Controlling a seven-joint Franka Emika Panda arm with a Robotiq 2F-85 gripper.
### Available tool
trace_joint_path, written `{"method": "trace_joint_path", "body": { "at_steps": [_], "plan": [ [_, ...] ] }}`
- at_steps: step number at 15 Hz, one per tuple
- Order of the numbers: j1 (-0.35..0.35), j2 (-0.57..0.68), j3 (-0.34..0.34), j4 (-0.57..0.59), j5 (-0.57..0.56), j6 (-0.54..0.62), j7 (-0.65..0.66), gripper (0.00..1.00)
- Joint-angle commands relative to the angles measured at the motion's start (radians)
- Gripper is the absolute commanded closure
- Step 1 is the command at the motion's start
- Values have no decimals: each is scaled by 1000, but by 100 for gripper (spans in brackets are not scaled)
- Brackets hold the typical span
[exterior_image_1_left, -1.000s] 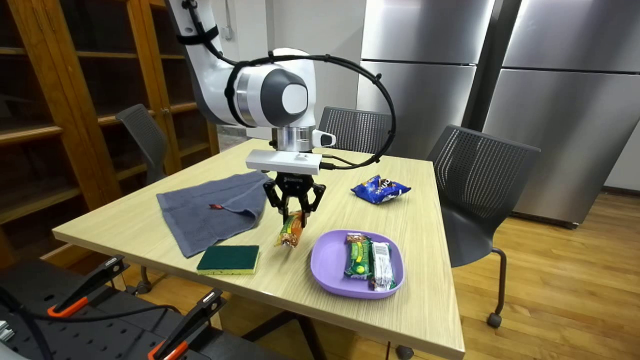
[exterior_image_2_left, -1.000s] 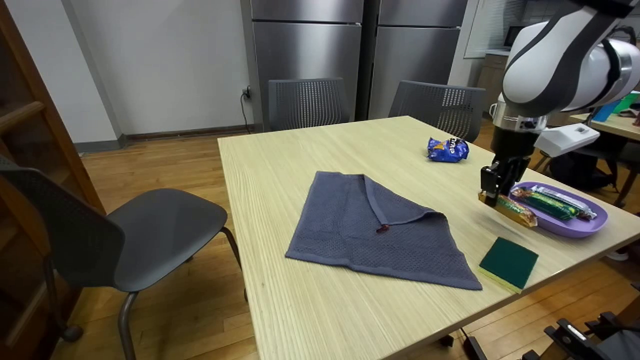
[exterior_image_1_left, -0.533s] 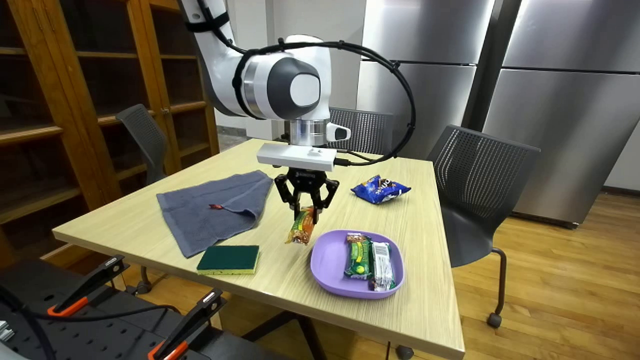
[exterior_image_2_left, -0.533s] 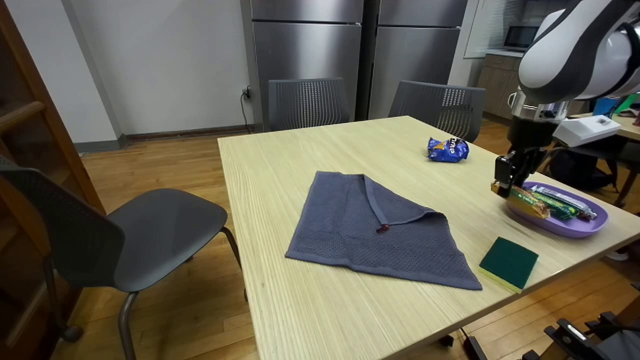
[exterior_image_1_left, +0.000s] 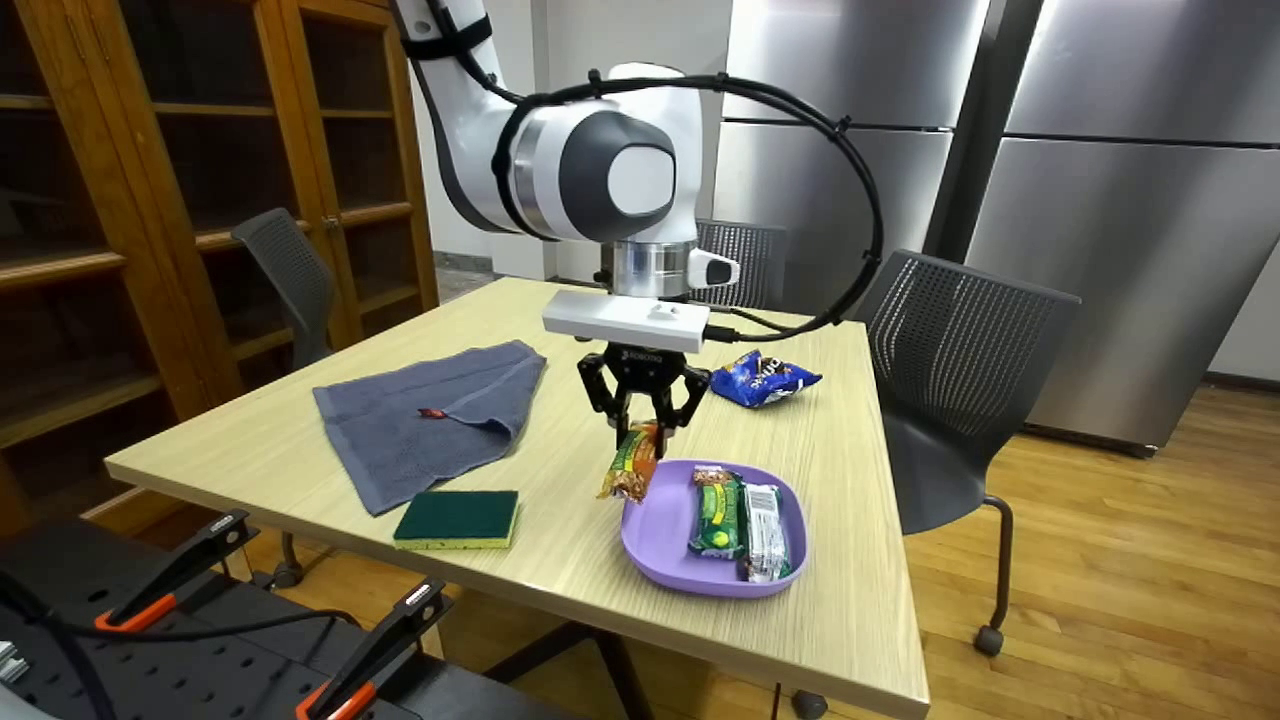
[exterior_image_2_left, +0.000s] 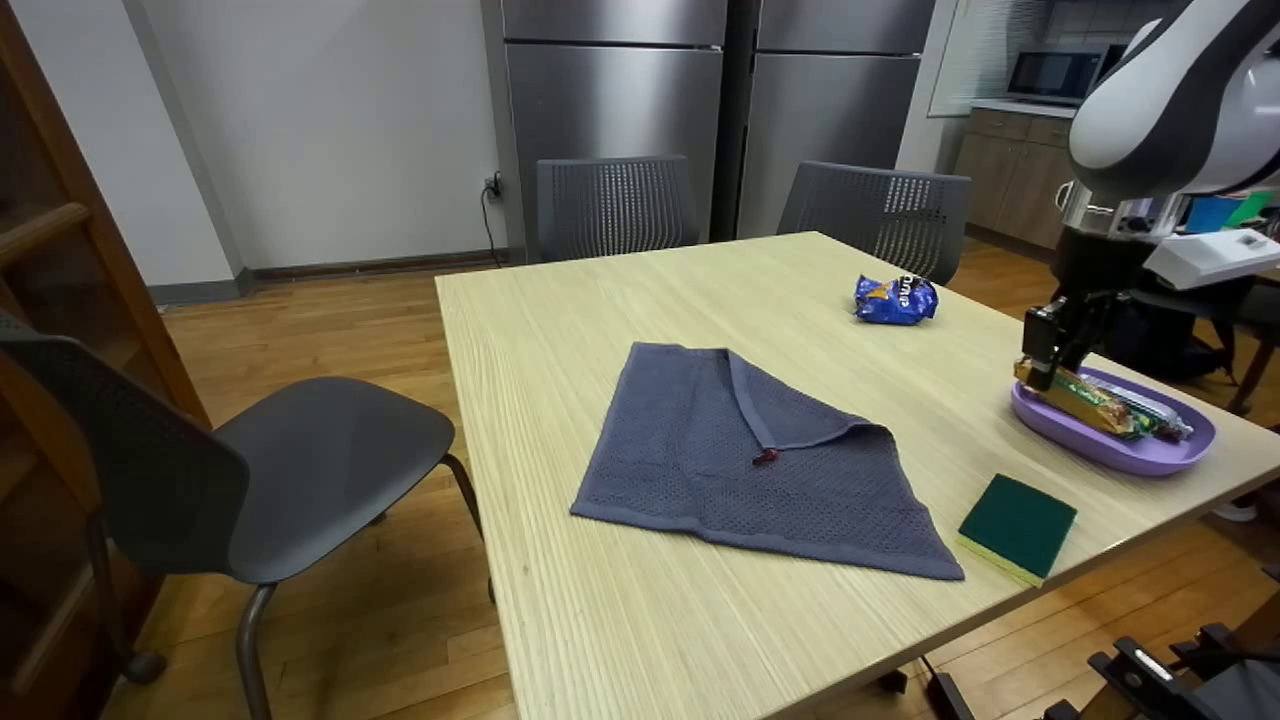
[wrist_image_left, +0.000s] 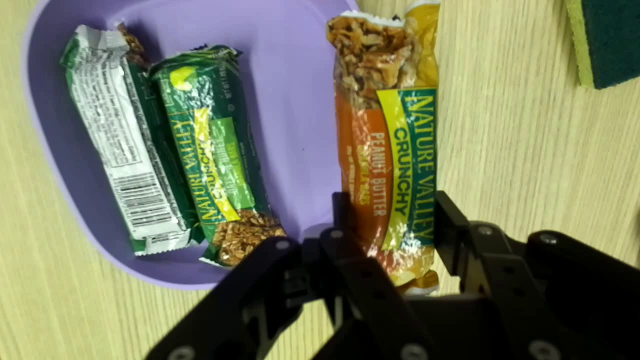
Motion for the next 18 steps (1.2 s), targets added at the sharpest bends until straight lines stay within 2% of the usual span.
{"method": "trace_joint_path", "body": {
  "at_steps": [1, 18],
  "plan": [
    [-19, -3, -8, 18, 14, -20, -37, 83],
    [-3, 126, -39, 142, -13, -79, 9, 83]
  ]
}}
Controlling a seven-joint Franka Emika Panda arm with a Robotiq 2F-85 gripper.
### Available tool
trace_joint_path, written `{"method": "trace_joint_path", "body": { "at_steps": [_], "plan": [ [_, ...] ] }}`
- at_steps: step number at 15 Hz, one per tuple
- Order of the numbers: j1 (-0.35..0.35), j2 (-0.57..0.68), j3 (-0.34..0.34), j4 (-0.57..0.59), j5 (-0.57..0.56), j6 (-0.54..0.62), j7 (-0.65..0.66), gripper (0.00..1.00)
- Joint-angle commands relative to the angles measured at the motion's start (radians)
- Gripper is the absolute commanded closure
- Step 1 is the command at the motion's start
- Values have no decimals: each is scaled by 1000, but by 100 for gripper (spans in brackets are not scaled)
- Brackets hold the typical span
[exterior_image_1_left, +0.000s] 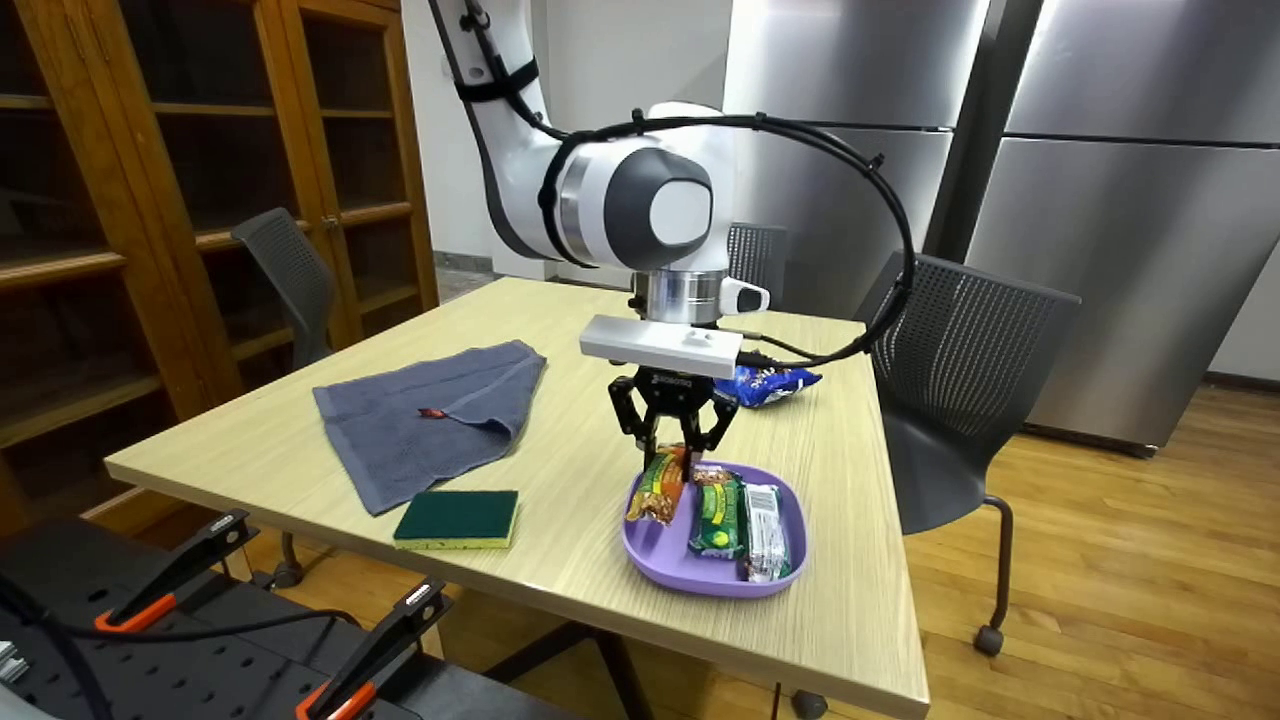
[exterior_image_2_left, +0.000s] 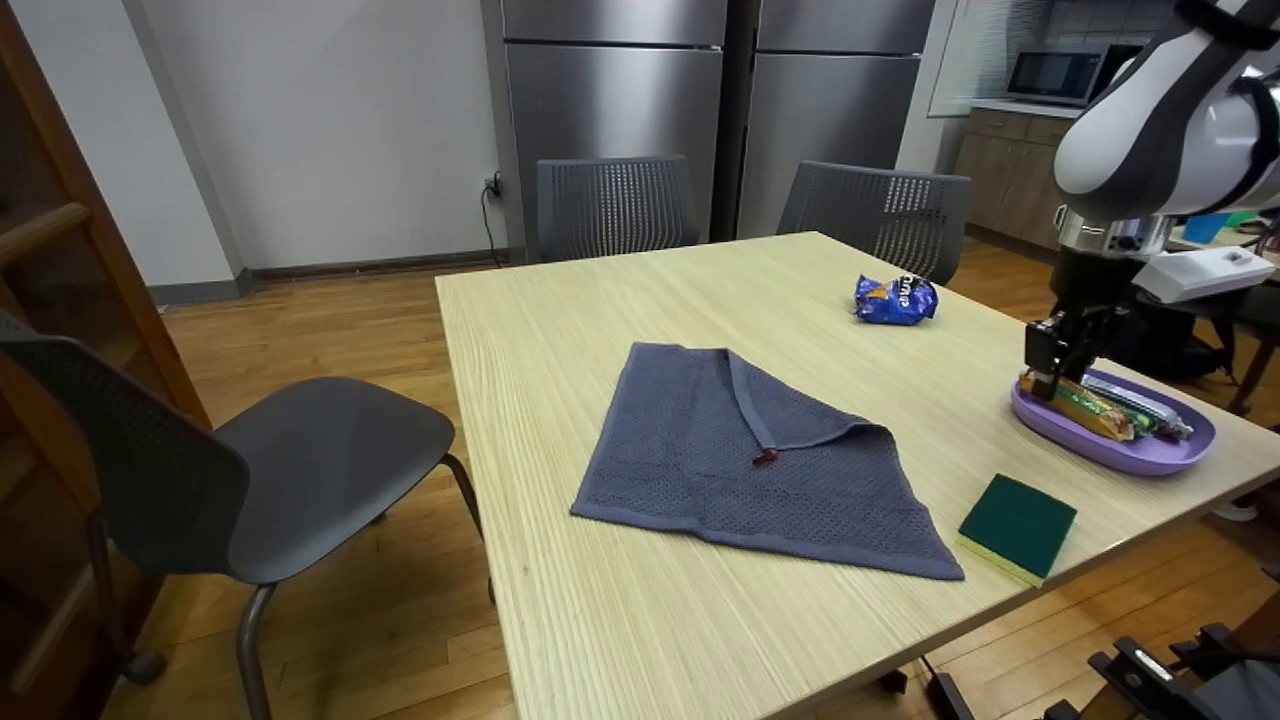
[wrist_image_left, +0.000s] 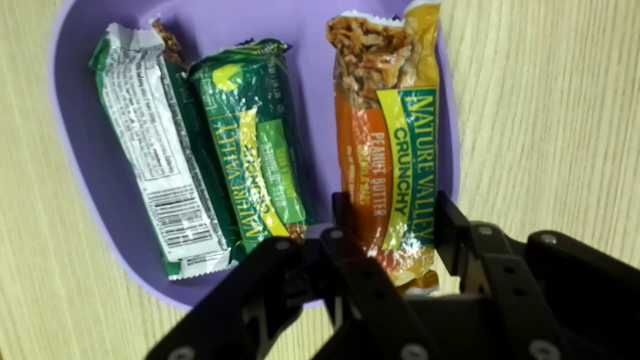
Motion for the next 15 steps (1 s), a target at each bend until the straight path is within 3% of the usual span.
{"method": "trace_joint_path", "body": {
  "at_steps": [1, 12, 13, 15],
  "plan": [
    [5, 20, -9, 38, -12, -48, 11, 83],
    [10, 36, -20, 48, -17, -52, 22, 83],
    [12, 35, -21, 47, -19, -51, 24, 37],
    [10, 31, -21, 42, -18, -49, 22, 25]
  ]
}}
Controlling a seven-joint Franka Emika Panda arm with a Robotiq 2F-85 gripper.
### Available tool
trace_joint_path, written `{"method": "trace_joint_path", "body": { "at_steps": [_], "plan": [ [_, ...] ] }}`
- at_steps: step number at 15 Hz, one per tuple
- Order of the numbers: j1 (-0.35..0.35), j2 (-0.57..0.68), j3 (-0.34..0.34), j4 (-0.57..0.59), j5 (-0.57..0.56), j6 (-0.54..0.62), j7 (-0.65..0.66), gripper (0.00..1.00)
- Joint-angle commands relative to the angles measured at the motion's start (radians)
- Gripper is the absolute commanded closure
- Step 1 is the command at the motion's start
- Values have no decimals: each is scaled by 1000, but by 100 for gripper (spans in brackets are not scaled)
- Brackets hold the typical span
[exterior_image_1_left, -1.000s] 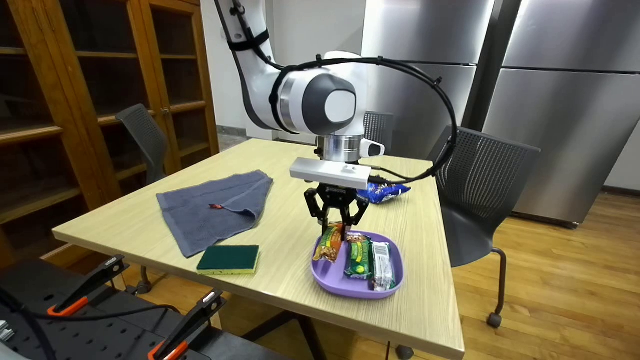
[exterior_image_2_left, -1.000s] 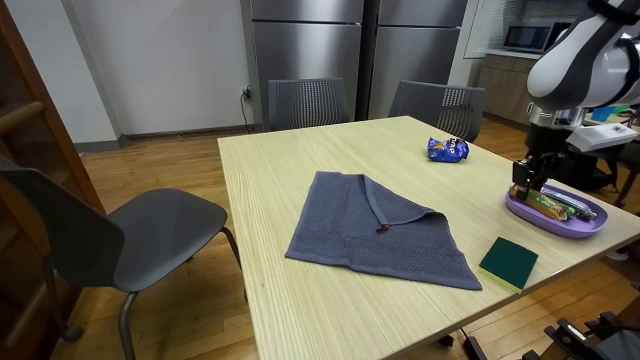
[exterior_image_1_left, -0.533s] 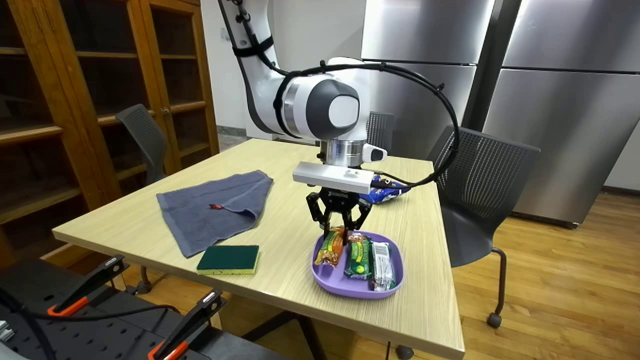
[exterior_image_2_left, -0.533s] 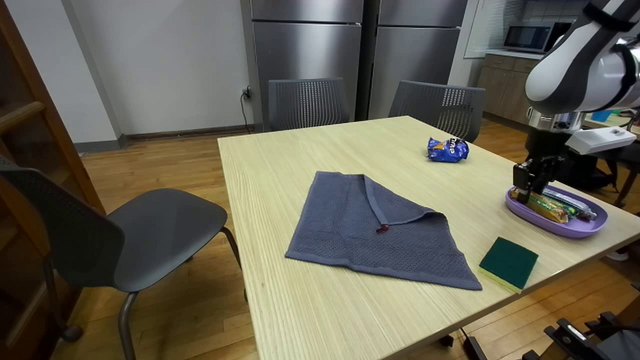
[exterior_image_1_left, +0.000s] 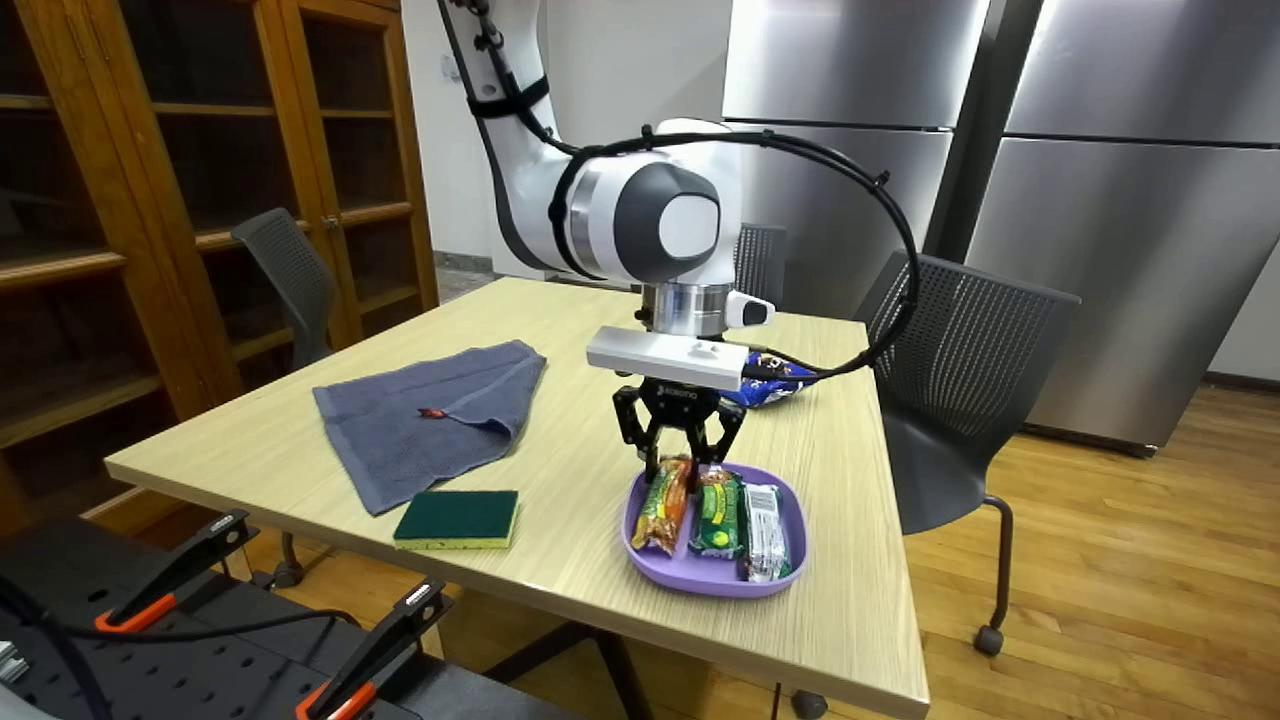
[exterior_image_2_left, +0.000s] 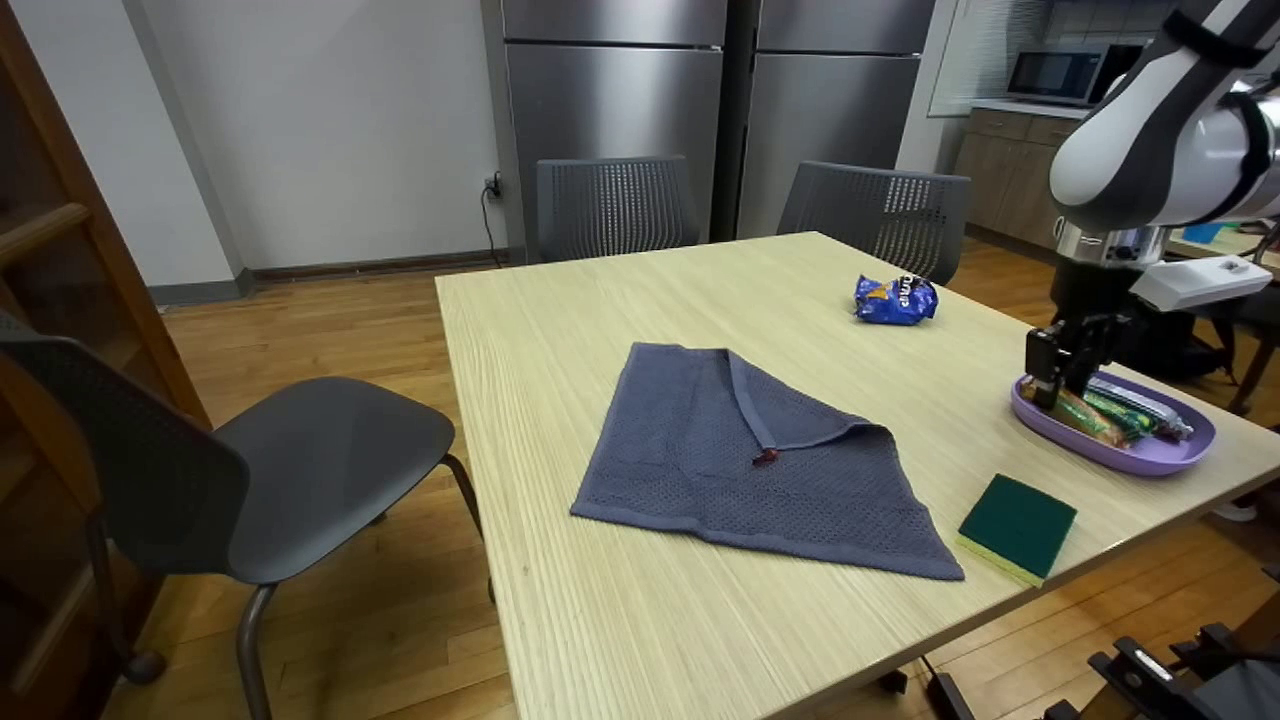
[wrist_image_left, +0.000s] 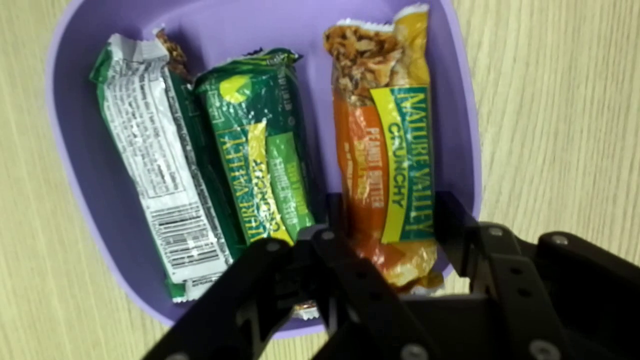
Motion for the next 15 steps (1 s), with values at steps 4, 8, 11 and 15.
{"method": "trace_joint_path", "body": {
  "at_steps": [4, 8, 11, 15],
  "plan": [
    [7, -15, -10, 4, -16, -26, 16, 0],
    [6, -27, -4, -8, -11, -18, 14, 0],
    [4, -36, 10, -16, 1, -18, 10, 0],
    [9, -52, 34, -27, 12, -15, 10, 0]
  ]
}}
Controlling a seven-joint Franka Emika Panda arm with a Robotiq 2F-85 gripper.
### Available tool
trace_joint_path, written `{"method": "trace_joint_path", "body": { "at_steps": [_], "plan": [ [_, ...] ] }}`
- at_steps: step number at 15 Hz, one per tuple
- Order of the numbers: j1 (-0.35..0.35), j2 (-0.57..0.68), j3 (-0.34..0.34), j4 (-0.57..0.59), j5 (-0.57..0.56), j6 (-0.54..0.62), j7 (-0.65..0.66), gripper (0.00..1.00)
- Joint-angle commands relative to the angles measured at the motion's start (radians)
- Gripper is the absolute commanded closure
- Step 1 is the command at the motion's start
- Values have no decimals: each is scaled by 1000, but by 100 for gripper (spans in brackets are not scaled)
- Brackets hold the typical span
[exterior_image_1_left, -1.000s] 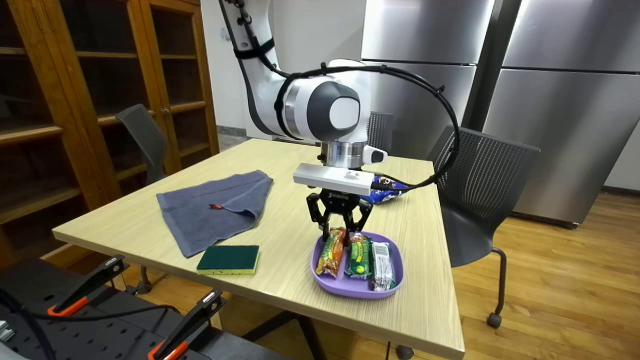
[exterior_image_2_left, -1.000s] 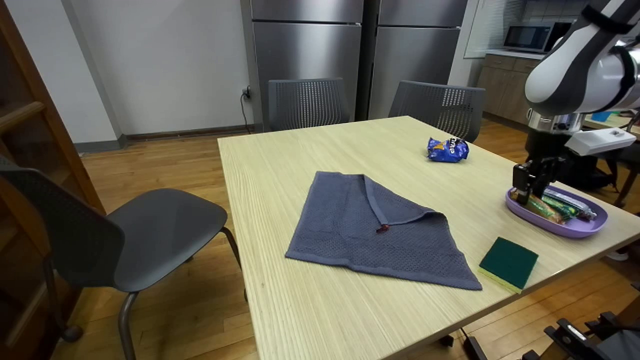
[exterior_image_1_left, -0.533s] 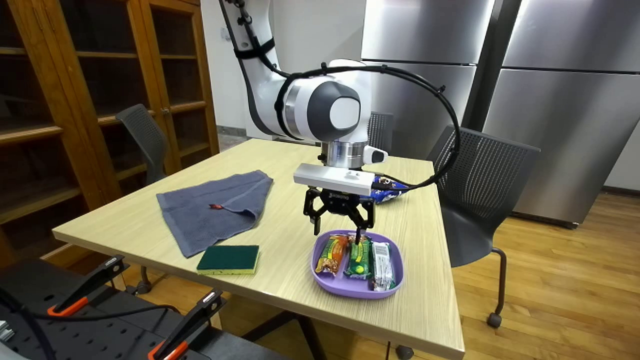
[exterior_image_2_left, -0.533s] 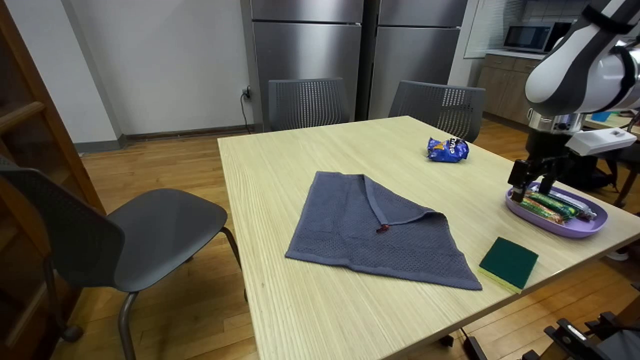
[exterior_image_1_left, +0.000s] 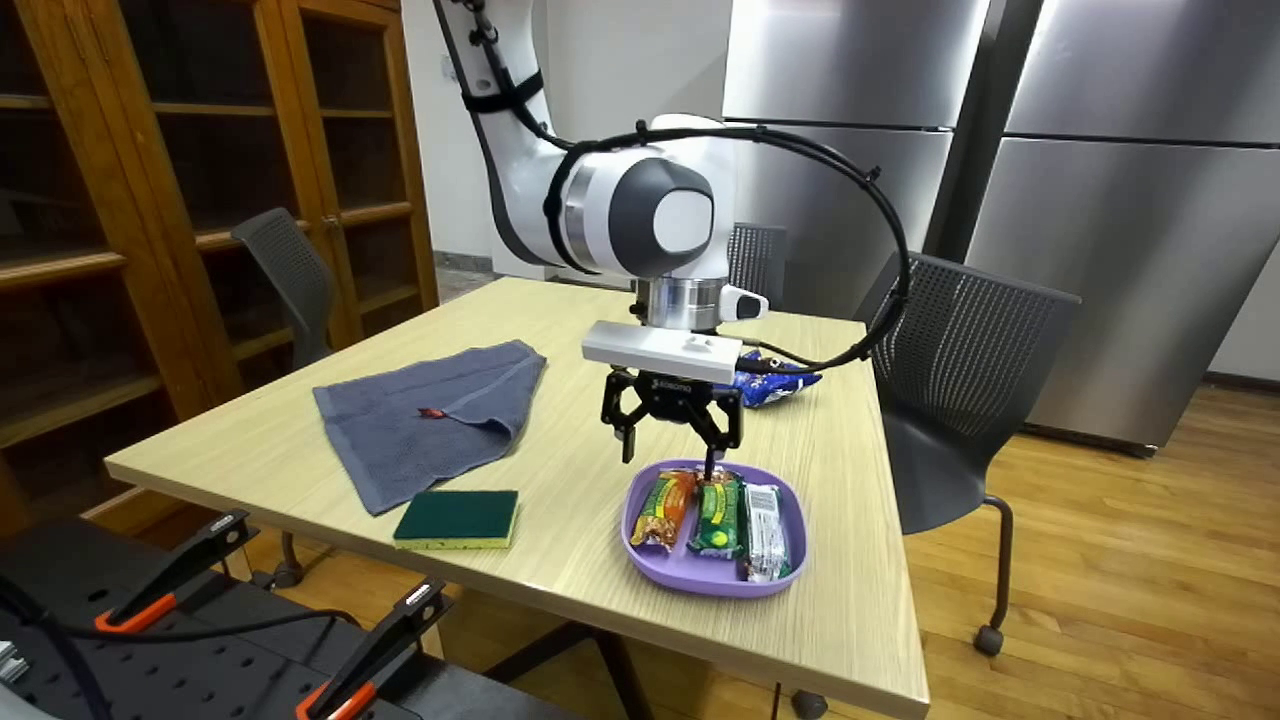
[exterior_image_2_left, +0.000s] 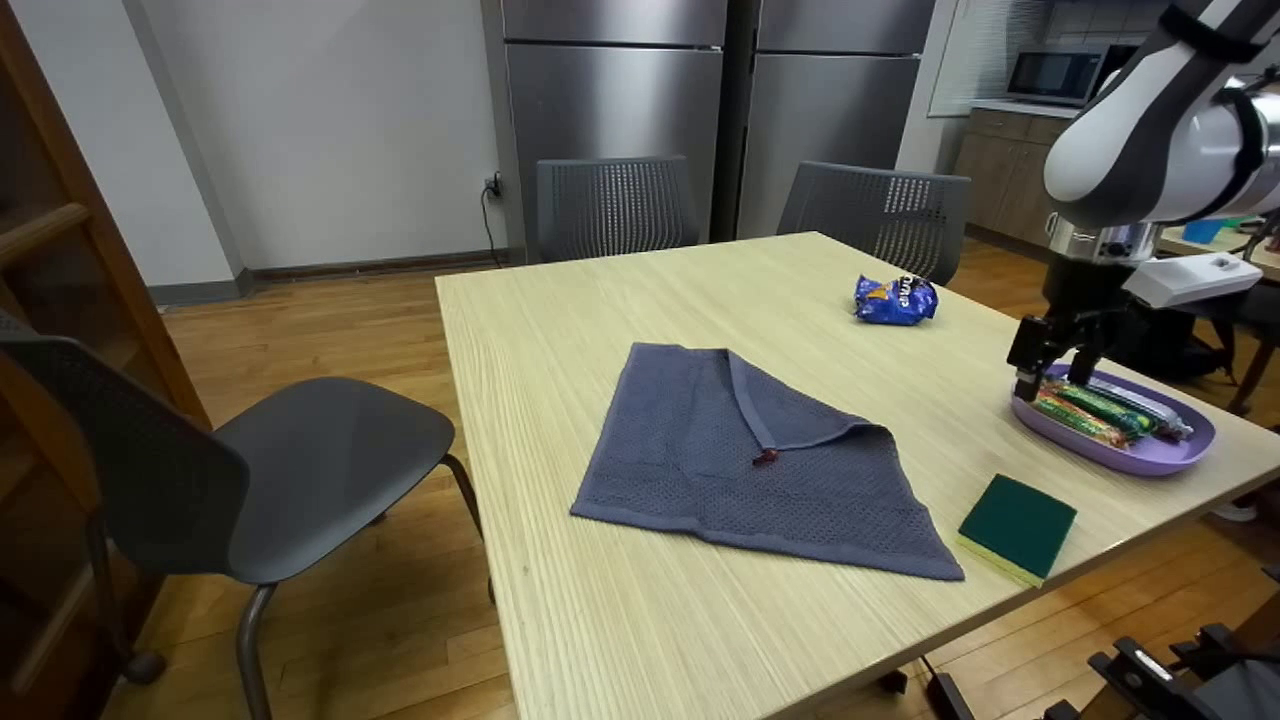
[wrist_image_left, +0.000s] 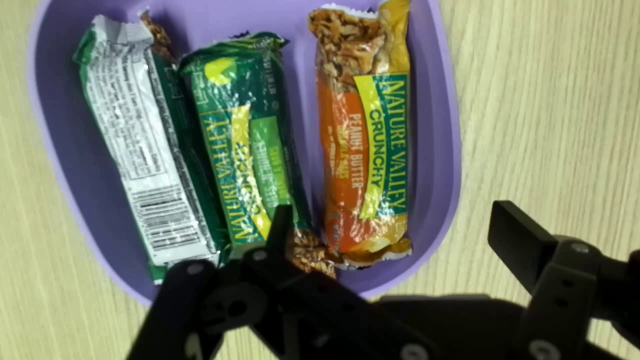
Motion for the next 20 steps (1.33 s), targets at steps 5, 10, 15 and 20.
{"method": "trace_joint_path", "body": {
  "at_steps": [5, 10, 15, 20],
  "plan": [
    [35, -57, 44, -35, 16, -8, 30, 0],
    [76, -63, 72, -35, 28, -5, 59, 0],
    [121, -62, 97, -26, 40, -5, 90, 0],
    [162, -55, 121, -8, 59, -7, 125, 0]
  ]
}}
